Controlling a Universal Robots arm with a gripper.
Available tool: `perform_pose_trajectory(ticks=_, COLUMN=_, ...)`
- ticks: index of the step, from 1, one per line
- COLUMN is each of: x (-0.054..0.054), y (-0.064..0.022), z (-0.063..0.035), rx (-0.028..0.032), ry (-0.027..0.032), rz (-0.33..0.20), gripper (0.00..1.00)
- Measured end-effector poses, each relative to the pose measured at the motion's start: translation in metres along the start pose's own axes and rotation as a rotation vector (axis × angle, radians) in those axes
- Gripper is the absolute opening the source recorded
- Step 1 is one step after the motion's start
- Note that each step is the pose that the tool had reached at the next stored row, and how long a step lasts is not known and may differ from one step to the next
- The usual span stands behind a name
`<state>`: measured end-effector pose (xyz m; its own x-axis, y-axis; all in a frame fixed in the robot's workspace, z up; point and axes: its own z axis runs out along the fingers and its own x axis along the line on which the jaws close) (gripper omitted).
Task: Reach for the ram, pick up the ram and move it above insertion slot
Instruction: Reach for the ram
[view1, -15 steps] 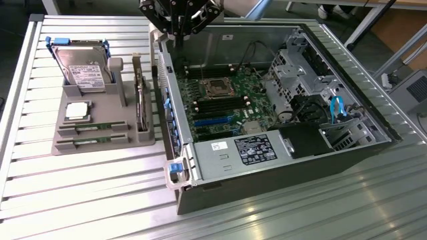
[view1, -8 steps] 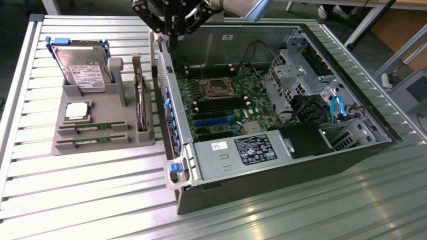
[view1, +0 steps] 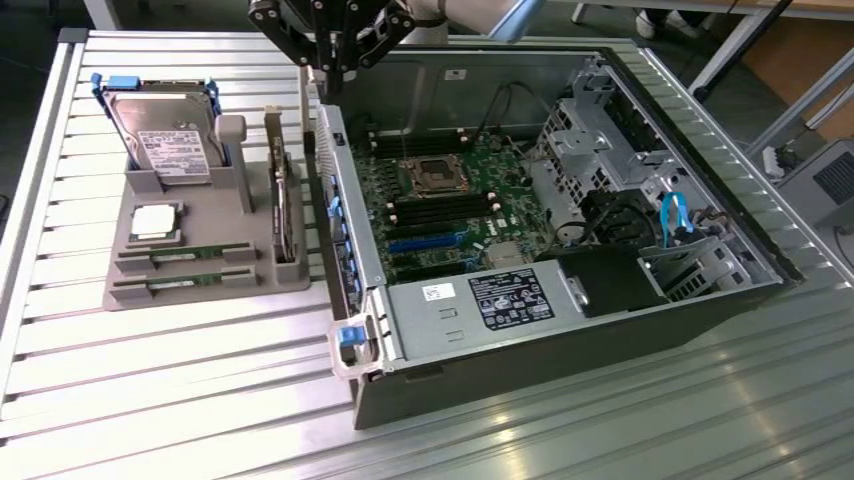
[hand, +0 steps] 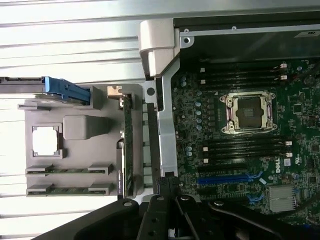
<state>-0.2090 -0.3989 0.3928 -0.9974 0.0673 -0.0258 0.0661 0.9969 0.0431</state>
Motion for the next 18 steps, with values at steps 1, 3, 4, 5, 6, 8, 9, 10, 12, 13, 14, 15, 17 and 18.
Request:
perform_pose_trajectory(ticks=1, x=0.002, y=-0.0001, z=-0.0001, rx=0.0, ry=-0.0001, rz=0.0, gripper=0.1)
perform_pose_trajectory(ticks=3, x=0.007, y=-0.0005, z=-0.0002, rx=0.0, ry=-0.0003, rz=0.0, gripper=0.1)
perform_pose_trajectory(ticks=4, x=0.008, y=-0.0005, z=-0.0002, rx=-0.0001, ry=-0.0004, rz=0.0, gripper=0.1)
perform_pose_trajectory(ticks=5, x=0.009, y=-0.0006, z=-0.0003, rx=0.0, ry=-0.0003, rz=0.0, gripper=0.1)
perform_pose_trajectory(ticks=6, x=0.011, y=-0.0007, z=-0.0003, rx=0.0, ry=-0.0004, rz=0.0, gripper=0.1)
perform_pose_trajectory(ticks=8, x=0.013, y=-0.0009, z=-0.0004, rx=-0.0001, ry=-0.0004, rz=0.0, gripper=0.1)
perform_pose_trajectory(ticks=9, x=0.014, y=-0.0009, z=-0.0004, rx=-0.0001, ry=-0.0004, rz=0.0, gripper=0.1)
perform_pose_trajectory(ticks=10, x=0.015, y=-0.001, z=-0.0004, rx=0.0, ry=-0.0004, rz=0.0, gripper=0.1)
perform_pose_trajectory(ticks=12, x=0.017, y=-0.0012, z=-0.0005, rx=-0.0001, ry=-0.0005, rz=0.0, gripper=0.1)
perform_pose_trajectory(ticks=13, x=0.019, y=-0.0013, z=-0.0006, rx=0.0, ry=-0.0005, rz=0.0, gripper=0.1)
perform_pose_trajectory(ticks=14, x=0.021, y=-0.0014, z=-0.0006, rx=0.0, ry=-0.0005, rz=0.0, gripper=0.1)
perform_pose_trajectory(ticks=15, x=0.022, y=-0.0015, z=-0.0006, rx=0.0, ry=-0.0006, rz=0.0, gripper=0.1)
perform_pose_trajectory(ticks=17, x=0.024, y=-0.0016, z=-0.0007, rx=0.0, ry=-0.0006, rz=0.0, gripper=0.1)
perform_pose_trajectory(ticks=18, x=0.025, y=-0.0017, z=-0.0007, rx=-0.0001, ry=-0.0006, rz=0.0, gripper=0.1)
